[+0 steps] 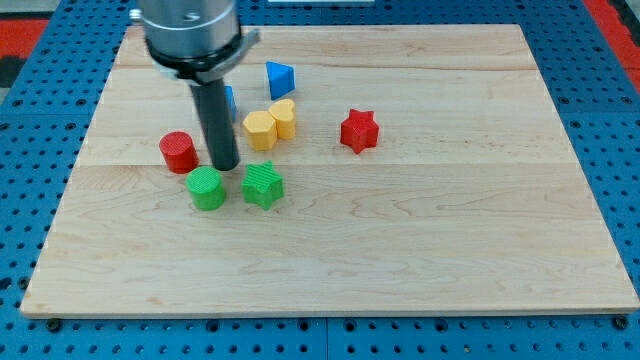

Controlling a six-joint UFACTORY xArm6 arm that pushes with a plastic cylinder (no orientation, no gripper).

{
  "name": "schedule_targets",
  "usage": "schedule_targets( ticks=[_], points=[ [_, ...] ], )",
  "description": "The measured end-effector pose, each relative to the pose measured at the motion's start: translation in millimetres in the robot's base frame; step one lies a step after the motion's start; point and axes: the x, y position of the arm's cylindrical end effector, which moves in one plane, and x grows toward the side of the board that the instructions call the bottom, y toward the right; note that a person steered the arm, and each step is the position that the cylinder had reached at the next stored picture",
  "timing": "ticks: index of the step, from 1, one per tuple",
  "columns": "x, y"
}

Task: Move green star towards bottom right of the board

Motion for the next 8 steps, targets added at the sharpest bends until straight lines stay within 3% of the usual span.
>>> schedule_targets(
  ticks=[2,3,4,6,7,8],
  points=[
    [14,-5],
    [40,33],
    [41,68],
    [65,76],
    [65,58],
    [38,70]
  ],
)
